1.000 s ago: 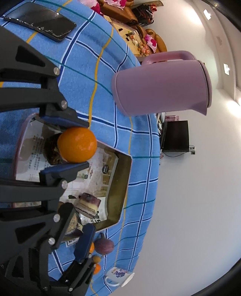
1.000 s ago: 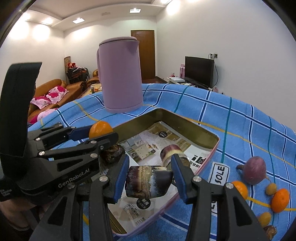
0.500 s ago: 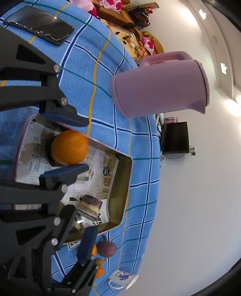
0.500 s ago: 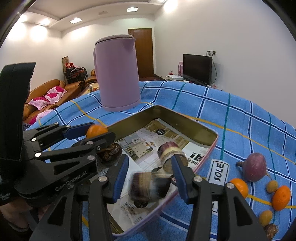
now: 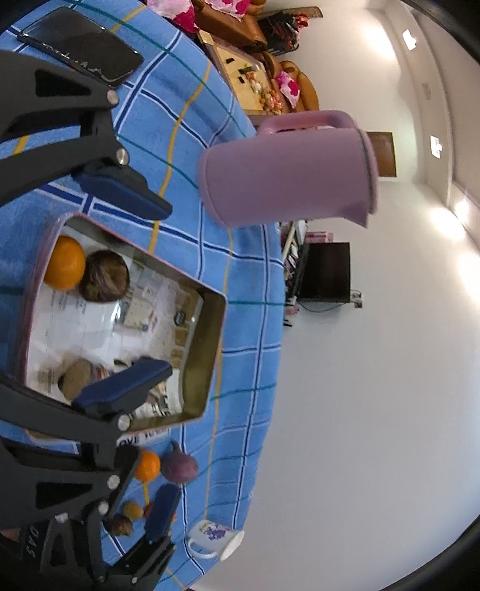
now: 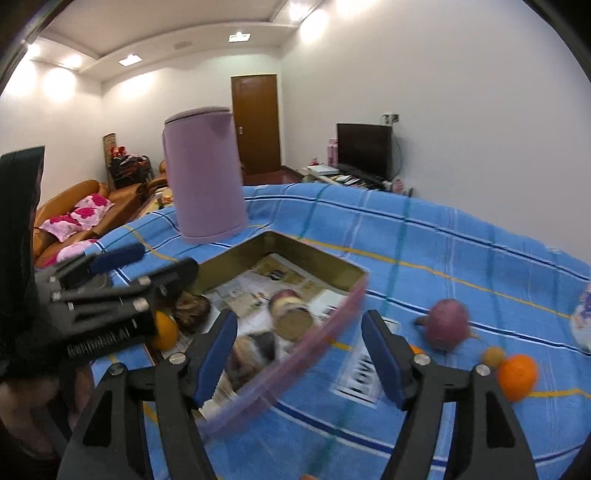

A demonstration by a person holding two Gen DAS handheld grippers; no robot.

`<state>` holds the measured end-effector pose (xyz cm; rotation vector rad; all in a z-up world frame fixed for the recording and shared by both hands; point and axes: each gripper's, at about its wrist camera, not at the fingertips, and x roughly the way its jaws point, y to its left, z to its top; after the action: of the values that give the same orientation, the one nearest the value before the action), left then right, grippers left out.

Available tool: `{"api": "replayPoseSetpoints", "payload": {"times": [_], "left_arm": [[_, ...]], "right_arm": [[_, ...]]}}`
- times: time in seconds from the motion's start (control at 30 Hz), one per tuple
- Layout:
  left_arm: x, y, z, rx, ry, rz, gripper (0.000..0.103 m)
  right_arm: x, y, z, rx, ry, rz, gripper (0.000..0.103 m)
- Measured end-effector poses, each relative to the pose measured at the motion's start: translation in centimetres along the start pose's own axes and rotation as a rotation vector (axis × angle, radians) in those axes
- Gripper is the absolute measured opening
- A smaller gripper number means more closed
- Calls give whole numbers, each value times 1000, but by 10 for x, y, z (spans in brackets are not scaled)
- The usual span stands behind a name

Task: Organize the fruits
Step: 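Grasp a dark mangosteen with the right tool while the left tool grasps a mandarin orange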

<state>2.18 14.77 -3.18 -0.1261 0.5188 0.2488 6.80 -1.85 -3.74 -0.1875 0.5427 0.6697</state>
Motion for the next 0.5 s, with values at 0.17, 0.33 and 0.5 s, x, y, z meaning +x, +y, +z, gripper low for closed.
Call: {"api": "replayPoseSetpoints", "payload": {"times": [0.17, 0.33, 0.5], "left_arm": [[-9, -27, 0, 27, -3, -66, 86], [-8, -68, -7, 83, 38, -145, 86], [-6, -100, -12, 148, 75, -184, 87]], "right_arm": [[-34, -45, -19, 36, 20, -136, 71], [-49, -101, -45, 140, 83, -251, 71], [-49, -126, -62, 200, 156, -247, 71]]}}
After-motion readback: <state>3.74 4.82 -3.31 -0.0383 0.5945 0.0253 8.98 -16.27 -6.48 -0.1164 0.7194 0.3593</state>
